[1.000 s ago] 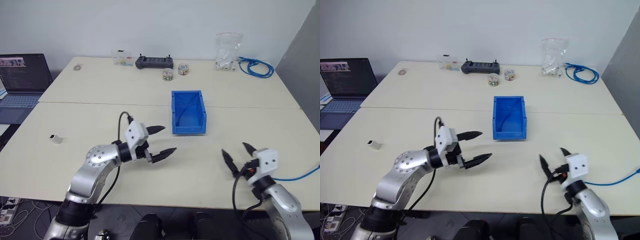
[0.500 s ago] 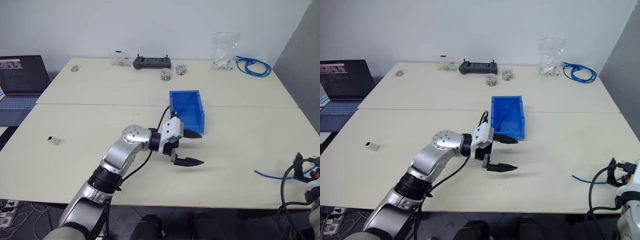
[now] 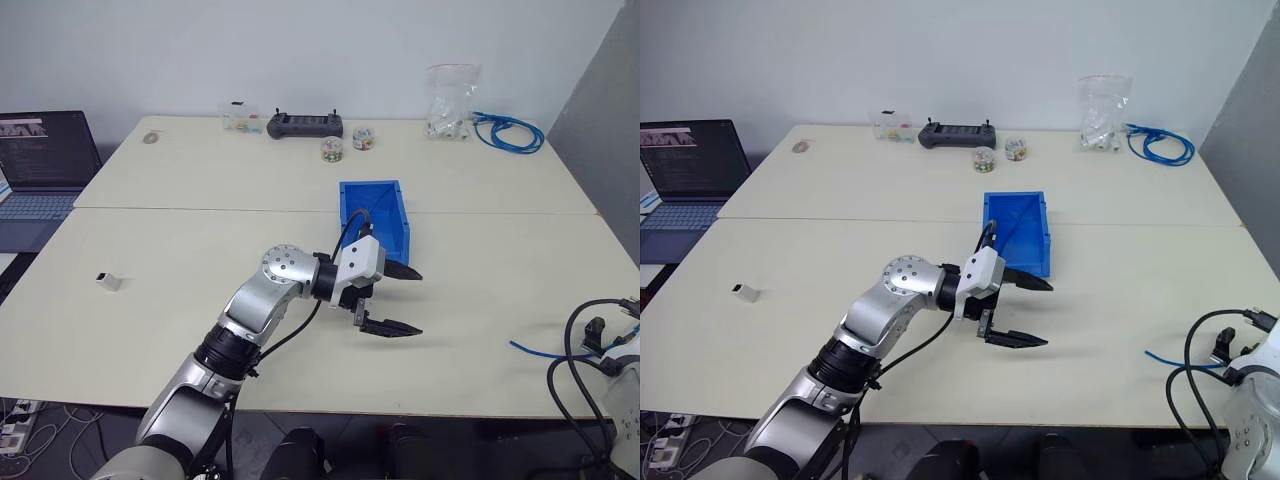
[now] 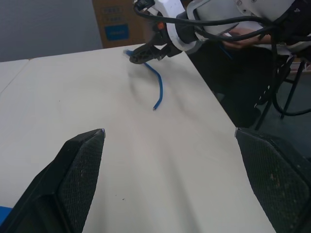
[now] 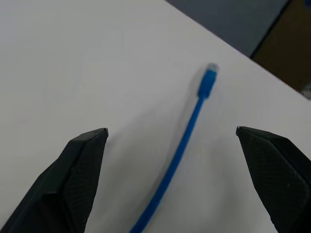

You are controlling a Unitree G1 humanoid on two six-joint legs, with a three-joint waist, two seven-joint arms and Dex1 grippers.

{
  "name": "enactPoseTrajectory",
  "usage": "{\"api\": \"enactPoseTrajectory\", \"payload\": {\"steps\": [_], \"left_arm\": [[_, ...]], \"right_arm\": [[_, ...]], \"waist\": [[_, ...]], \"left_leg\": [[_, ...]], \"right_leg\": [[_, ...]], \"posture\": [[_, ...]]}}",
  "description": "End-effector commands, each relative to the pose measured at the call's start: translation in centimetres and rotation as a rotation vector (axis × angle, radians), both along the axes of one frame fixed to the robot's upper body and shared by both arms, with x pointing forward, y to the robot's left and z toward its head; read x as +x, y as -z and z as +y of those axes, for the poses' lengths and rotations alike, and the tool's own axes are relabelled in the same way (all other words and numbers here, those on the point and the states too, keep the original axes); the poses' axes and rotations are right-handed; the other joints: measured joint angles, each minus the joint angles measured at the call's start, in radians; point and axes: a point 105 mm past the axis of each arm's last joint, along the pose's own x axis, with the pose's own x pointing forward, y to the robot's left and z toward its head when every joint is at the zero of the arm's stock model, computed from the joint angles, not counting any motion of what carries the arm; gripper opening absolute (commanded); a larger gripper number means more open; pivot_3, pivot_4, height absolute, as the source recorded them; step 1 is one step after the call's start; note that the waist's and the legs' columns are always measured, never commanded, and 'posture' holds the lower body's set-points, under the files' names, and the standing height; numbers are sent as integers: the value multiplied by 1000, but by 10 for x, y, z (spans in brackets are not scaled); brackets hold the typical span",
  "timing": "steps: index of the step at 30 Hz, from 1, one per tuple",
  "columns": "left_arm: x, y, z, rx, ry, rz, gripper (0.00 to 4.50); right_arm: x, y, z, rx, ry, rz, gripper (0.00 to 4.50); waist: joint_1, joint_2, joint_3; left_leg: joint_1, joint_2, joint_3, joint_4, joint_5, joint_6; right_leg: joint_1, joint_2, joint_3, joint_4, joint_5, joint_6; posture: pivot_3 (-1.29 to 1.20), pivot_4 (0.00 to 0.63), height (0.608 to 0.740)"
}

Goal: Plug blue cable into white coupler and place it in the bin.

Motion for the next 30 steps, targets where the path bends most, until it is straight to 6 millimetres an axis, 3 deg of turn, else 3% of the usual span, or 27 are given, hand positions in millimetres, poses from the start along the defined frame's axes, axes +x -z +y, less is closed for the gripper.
{"api": "enactPoseTrajectory", "payload": {"steps": [1, 4, 15, 20, 26, 30], "left_arm": [[-1, -12, -3, -8, 25, -53, 4500], [-1, -13, -3, -6, 26, -58, 4500], [5, -12, -4, 15, 1, -29, 4500], [6, -9, -4, 24, 1, -26, 4500], [8, -10, -2, 20, -11, -26, 4500], [11, -12, 4, 4, -44, -19, 4500]], "right_arm": [[-3, 7, 2, 118, 77, -35, 4495], [1, 14, 8, 195, 100, -57, 4030], [0, 20, 5, 227, 143, -79, 1081], [4, 17, 6, 228, 136, -114, 6], [18, -6, 3, 162, 48, -202, 6], [45, -40, 18, 18, -272, -252, 6]], "waist": [[-2, 0, 0], [-3, 1, 0], [-16, 1, 0], [-24, 2, -1], [-25, 2, 0], [-26, 5, 0]], "left_leg": [[0, 0, 0, 0, 0, 0], [0, 0, 0, 0, 0, 0], [1, 0, 0, 0, 0, 0], [1, 0, 0, 0, 0, 1], [1, 0, 1, 0, 0, 1], [1, 0, 1, 0, 0, 1]], "right_leg": [[0, 0, 0, 0, 0, 0], [0, 0, 0, 1, 0, 0], [0, 0, 0, 1, 0, 0], [0, 0, 0, 2, 0, 0], [0, 0, 0, 2, 0, 0], [0, 0, 1, 2, 0, 0]], "posture": [[0, 150, 740], [0, 150, 740], [0, 150, 740], [0, 150, 740], [0, 150, 740], [0, 150, 740]]}}
